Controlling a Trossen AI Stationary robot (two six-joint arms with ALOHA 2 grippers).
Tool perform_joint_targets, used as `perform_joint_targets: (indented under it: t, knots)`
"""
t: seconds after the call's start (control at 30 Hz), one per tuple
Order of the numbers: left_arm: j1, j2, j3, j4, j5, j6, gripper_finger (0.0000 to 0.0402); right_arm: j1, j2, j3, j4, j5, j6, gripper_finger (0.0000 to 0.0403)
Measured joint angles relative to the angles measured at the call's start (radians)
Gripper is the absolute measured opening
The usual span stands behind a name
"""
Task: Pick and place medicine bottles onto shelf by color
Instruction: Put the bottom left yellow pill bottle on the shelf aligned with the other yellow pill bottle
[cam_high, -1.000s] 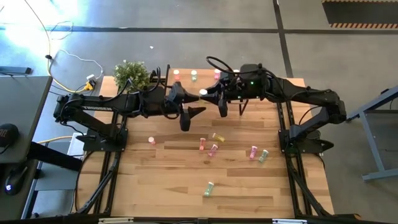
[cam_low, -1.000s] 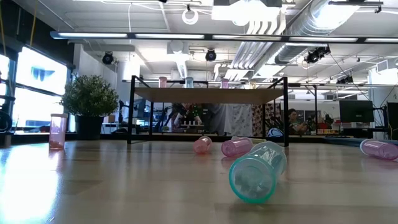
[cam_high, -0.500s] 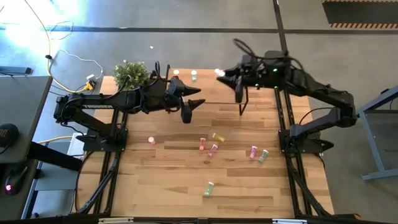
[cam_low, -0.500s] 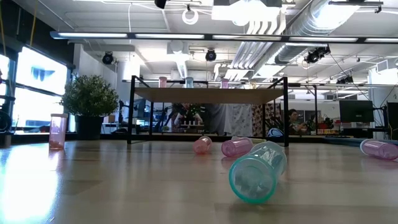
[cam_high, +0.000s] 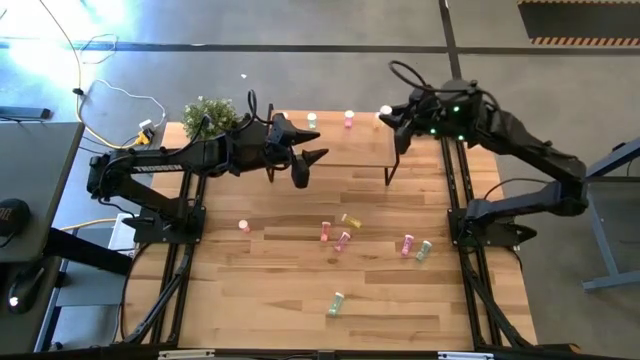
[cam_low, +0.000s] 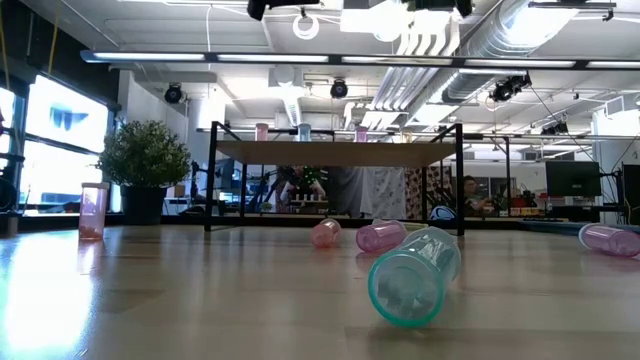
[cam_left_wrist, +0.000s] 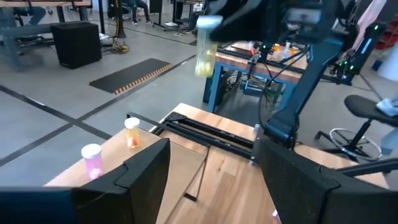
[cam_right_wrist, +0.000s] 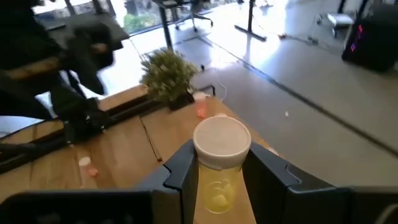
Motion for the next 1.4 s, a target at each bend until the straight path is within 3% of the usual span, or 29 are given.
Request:
perform_joint_targets:
  t: [0.33,0.73,1.1,1.4]
  knots:
    - [0.050,0.000,0.000,0.000,0.048,0.091,0.0237,-0.025,-0.094,-0.385,0.365,0.012,0.170,0.0101]
    - [0.121,0.000,0.000,0.000,0.055,0.094,0.0237,-0.025,-0.098,-0.651,0.597,0.141,0.057,0.0101]
    - [0.135,0.000,0.000,-0.003,0.055,0.094,0.0236,-0.039,-0.093,-0.722,0.650,0.190,-0.072,0.0101]
    - [0.135,0.000,0.000,-0.009,0.059,0.094,0.0236,-0.086,-0.032,-0.722,0.699,0.130,-0.072,0.0101]
